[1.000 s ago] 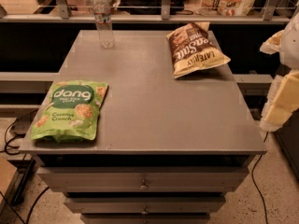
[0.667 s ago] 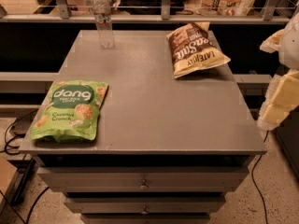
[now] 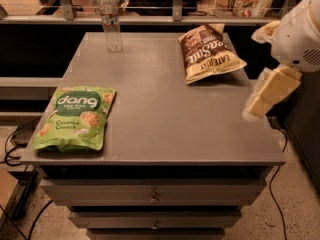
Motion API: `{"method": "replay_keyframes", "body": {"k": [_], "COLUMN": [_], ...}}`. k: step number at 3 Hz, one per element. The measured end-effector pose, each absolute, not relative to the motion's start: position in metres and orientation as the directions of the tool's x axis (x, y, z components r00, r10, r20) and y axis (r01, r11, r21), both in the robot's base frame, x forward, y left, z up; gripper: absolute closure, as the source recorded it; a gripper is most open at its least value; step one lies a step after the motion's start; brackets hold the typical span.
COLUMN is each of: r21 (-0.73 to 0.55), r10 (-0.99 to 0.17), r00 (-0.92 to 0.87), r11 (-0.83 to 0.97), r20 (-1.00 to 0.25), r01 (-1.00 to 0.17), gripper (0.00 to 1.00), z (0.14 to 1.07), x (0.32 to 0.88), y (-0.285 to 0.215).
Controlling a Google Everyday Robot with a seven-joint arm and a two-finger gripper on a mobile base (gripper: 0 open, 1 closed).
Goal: Move water bottle near green rice chip bag
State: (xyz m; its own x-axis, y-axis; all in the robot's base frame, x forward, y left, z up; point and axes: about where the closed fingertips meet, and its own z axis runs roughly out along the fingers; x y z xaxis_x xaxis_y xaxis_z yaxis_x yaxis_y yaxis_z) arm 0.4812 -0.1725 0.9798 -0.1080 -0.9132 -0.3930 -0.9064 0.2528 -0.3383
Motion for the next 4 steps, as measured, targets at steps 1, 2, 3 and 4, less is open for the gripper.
{"method": "replay_keyframes", "body": {"k": [1,2,3,4], "r21": [-0.364,-0.367,-0.370,-0.389], "r10": [-0.893,-0.894,-0.872,-0.822], "r00": [-0.004,-0.010,-0.036,-0.044], "r11": [0.188,0.193,0.245,0.315], "r20": [-0.451,-0.447,-0.489,-0.567], "r01": [-0.912,-0.910,-0.896,-0.866], "gripper": [0.00,0.00,0.00,0.00], "z": [0.993,0.995,0.995,0.998], "x": [0.503,0.501,0.512,0.537], "y": [-0.136,-0.138,-0.139,-0.130]}}
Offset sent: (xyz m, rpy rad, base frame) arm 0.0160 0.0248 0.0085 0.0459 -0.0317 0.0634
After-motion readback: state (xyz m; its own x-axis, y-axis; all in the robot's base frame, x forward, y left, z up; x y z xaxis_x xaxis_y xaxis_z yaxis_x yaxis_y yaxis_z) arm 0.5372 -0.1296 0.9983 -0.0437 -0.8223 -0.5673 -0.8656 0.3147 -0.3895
